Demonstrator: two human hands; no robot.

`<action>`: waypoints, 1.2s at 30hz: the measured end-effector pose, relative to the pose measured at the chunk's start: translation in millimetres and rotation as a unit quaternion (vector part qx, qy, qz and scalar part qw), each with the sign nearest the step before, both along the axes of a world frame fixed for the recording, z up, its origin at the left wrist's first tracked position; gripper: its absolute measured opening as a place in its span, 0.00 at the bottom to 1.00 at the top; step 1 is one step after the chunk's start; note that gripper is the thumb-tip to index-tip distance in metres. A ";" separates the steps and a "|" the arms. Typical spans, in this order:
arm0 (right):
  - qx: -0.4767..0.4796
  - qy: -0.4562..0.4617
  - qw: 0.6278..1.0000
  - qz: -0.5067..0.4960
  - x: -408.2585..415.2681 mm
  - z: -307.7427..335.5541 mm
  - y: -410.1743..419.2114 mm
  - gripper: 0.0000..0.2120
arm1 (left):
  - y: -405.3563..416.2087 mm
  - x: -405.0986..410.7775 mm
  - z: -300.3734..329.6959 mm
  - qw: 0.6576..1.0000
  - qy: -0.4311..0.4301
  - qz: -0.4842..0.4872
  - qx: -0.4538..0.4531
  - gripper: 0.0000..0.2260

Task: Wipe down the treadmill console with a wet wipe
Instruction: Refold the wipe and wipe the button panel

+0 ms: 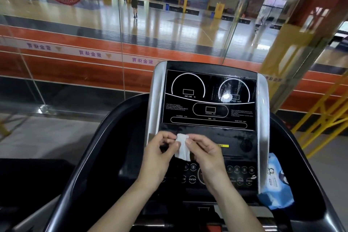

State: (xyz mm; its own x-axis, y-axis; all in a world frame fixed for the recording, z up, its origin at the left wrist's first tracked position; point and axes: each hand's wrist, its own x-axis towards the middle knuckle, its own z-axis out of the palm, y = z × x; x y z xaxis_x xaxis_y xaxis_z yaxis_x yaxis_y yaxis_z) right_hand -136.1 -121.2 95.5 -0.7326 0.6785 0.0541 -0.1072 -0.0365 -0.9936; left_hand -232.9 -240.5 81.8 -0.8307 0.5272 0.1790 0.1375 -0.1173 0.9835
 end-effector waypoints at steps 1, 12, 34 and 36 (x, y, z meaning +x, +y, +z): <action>0.000 -0.001 1.000 0.002 0.4 -0.4 -0.6 0.06 | -0.1 0.8 0.7 1.000 -0.002 -0.004 0.007 0.08; 0.031 -0.016 0.999 -0.005 4.8 -4.6 -2.7 0.06 | -2.3 9.6 3.4 1.000 0.000 -0.026 0.009 0.03; -0.020 0.001 0.999 -0.045 15.7 -6.5 10.1 0.08 | -7.4 0.8 -0.6 0.996 -0.079 0.011 0.051 0.03; -0.031 0.010 0.999 -0.027 16.6 -3.3 8.9 0.09 | -6.5 -0.3 -1.5 0.994 -0.090 0.003 0.058 0.05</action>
